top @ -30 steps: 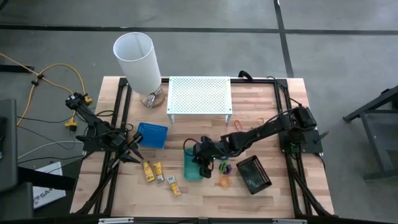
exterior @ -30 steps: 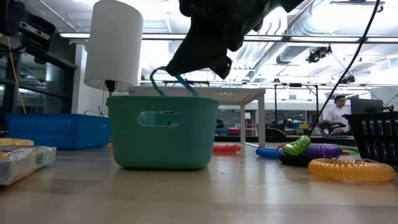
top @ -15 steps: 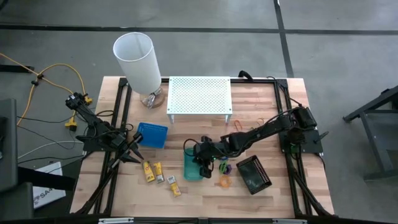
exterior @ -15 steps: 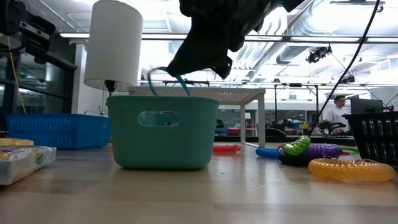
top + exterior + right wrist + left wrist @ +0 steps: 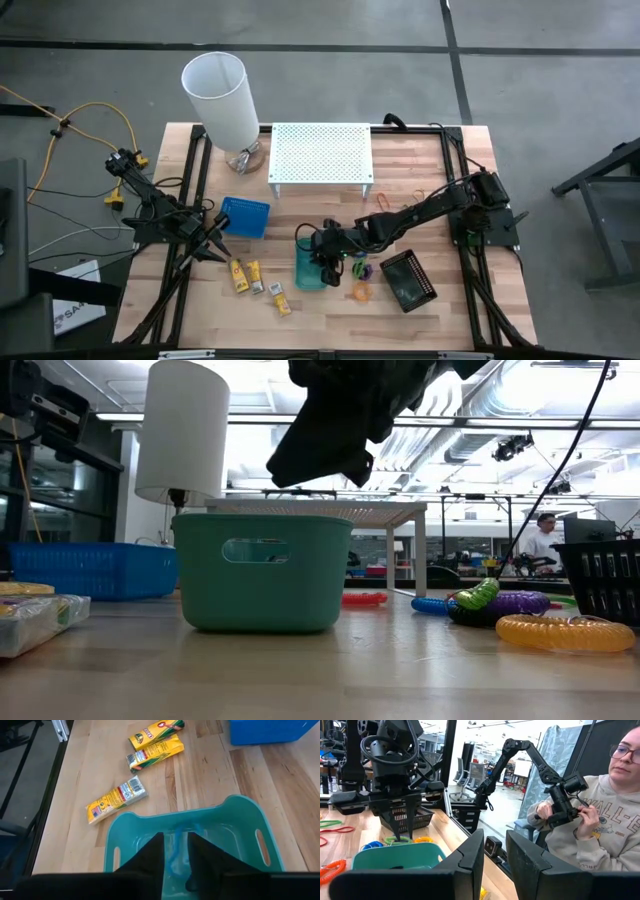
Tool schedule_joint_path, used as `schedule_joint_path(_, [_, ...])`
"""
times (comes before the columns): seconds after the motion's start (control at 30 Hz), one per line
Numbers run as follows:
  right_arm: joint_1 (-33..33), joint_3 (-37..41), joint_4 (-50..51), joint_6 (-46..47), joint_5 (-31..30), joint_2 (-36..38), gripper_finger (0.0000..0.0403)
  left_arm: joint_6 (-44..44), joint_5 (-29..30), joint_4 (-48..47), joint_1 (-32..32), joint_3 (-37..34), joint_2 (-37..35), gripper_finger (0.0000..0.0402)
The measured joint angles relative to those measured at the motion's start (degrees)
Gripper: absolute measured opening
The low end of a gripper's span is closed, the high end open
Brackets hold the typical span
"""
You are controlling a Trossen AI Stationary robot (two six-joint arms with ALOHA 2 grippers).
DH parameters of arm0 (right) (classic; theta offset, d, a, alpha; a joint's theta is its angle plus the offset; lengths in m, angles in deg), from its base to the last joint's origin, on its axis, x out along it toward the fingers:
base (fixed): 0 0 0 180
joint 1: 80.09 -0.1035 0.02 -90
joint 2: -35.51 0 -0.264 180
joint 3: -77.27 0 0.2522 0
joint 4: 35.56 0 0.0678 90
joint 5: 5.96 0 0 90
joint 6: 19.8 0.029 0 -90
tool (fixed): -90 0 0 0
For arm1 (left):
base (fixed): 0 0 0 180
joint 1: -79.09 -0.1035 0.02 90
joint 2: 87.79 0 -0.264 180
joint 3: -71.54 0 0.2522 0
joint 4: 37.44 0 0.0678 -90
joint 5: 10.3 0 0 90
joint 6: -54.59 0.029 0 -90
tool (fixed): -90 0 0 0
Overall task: Pick & Place Office Desk Supplies
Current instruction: Put the blue rubber band into the green bin, then put the green rubber band into the green bin
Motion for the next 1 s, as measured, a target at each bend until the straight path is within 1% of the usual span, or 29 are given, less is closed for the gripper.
schedule_joint_path(0.17, [0.0,0.0,0.0,-0.02,-0.41,0.0,0.01,0.0,0.0,0.0,0.0,0.0,0.0,0.0079])
schedule_joint_path(0.43, [0.74,0.0,1.1,0.2,-1.39,0.02,0.0105,0.0,-0.01,0.0,0.0,0.0,0.0,0.0079])
schedule_joint_path(0.57, [2.58,0.0,6.38,3.17,-1.21,0.04,0.0105,0.0,-0.02,0.0,0.02,0.0,0.0,0.0079])
schedule_joint_path(0.67, [4.22,0.0,11.23,5.62,0.15,0.04,0.0105,0.0,-0.02,0.0,0.0,0.0,0.0,0.0079])
schedule_joint_path(0.8, [6.17,0.02,17.48,6.32,1.77,1.15,0.0105,0.0,-0.02,0.0,0.02,0.0,0.0,0.0079])
schedule_joint_path(0.93, [7.58,0.02,22.96,5.77,0.9,4.09,0.0105,0.0,-0.02,0.11,0.02,0.0,-0.02,0.0079])
schedule_joint_path(1.0, [7.78,0.0,24.49,5.13,-0.79,5.58,0.0105,0.0,-0.04,0.37,0.0,0.0,-0.02,0.0079])
